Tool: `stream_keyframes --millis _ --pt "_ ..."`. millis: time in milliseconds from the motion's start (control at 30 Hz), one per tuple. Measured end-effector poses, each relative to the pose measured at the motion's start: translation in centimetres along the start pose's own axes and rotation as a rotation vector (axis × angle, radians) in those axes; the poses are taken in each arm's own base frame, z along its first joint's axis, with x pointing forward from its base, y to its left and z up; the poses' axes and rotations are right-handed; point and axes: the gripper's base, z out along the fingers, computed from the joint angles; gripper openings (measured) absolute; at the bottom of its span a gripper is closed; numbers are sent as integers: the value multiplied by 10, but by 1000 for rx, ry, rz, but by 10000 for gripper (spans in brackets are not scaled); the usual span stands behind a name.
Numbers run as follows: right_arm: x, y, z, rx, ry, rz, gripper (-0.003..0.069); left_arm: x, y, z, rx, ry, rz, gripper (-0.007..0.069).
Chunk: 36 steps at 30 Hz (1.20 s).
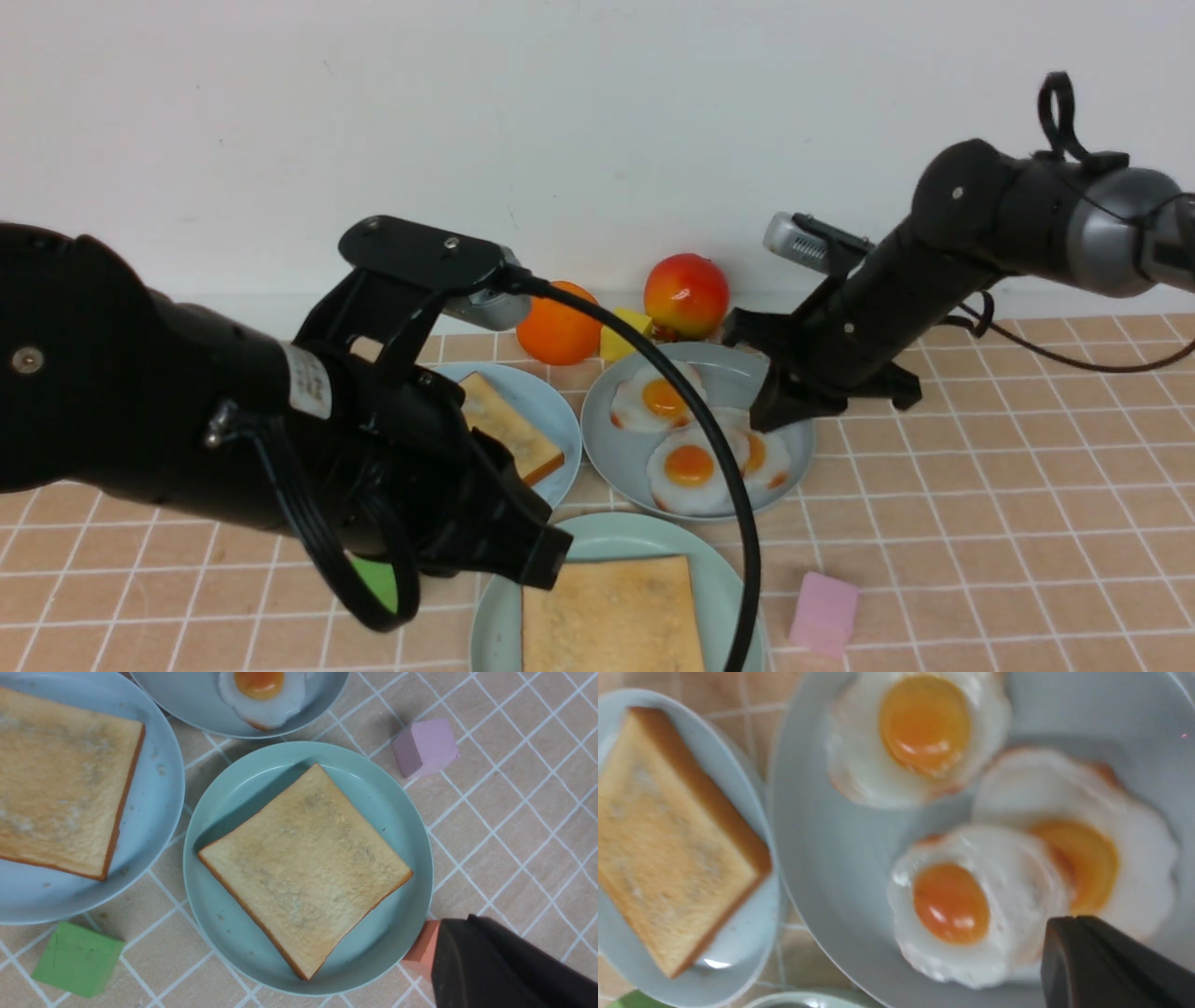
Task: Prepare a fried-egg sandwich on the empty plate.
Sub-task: Use the right arm to grab a fried egg
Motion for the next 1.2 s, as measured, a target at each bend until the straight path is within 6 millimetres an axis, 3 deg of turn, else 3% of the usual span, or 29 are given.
stream_keyframes --millis 67,167,367,467,633,867,933,1200 --pt "5 3 2 38 15 29 37 0 0 0 0 0 0 -13" --pt "14 12 8 98 17 125 153 0 0 0 0 0 0 -13" --pt "18 20 15 101 2 149 372 1 2 9 -3 28 -5 -13" --pt "18 21 21 93 2 168 407 2 3 14 -6 47 -8 -11" --pt "16 17 34 93 -3 234 372 2 3 17 -7 56 -10 -11" --pt "16 14 41 101 1 278 133 2 3 17 -6 55 -10 -10" --pt "16 14 41 104 4 278 95 2 3 17 -6 55 -10 -10" --pt "16 14 32 135 5 203 81 2 3 17 -6 56 -11 -6"
